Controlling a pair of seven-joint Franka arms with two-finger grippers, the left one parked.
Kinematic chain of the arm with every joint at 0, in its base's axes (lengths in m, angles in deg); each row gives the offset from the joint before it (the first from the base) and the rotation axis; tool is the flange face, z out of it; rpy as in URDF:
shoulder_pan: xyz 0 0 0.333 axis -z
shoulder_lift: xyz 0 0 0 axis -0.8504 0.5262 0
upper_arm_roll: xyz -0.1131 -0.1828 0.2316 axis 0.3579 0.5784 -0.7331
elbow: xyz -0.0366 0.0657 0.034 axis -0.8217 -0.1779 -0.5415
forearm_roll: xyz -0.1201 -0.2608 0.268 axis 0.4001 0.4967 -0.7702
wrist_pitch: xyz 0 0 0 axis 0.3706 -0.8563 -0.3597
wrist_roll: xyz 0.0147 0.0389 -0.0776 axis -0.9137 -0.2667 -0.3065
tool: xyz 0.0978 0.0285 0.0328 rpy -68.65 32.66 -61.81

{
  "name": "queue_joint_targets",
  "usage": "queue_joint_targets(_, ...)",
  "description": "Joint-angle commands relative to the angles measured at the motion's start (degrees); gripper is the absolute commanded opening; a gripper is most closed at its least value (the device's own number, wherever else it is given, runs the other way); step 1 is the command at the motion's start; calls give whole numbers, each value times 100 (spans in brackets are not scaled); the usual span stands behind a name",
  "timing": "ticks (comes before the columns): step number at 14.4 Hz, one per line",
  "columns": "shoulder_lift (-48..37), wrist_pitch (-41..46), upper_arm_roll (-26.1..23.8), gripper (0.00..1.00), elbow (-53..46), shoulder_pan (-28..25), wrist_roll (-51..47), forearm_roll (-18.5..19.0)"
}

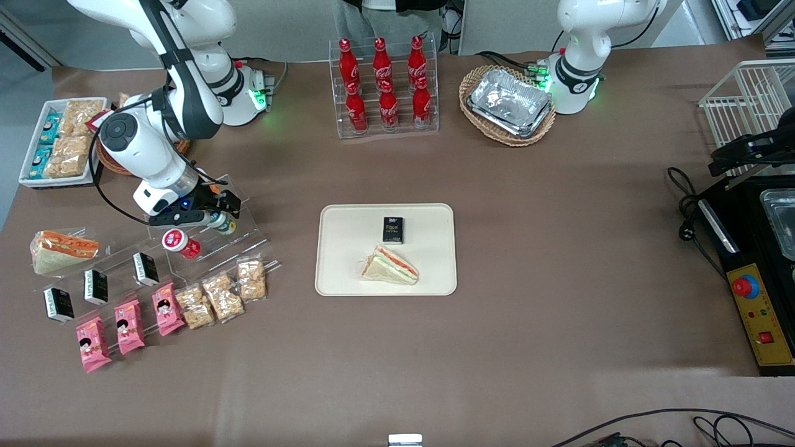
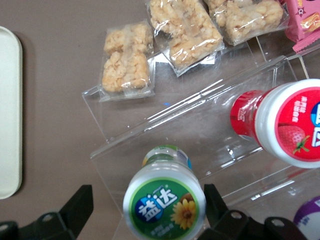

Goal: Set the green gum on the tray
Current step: 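Close the right gripper around the green-lidded bottle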

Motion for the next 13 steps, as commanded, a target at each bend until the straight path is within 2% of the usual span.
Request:
queue_joint_targets(1, 42, -185, 54, 66, 53, -54, 87, -148)
queue_joint_targets(3, 24, -177, 45, 51, 53, -54, 87, -148)
queue_joint_targets(4, 16, -177, 45, 50, 53, -54, 96, -148)
queue_joint_targets(5, -11, -151, 45, 38, 53, -54, 87, -148)
queue_joint_targets(6, -28, -133, 45, 35, 45, -54, 87, -148)
queue_joint_targets(7, -28, -124, 45, 28, 27, -54, 87, -148)
queue_joint_targets(10, -221, 7, 19, 27, -25, -62, 87, -131)
queue_joint_targets(13, -643, 1049, 19, 27, -612, -159, 43, -34)
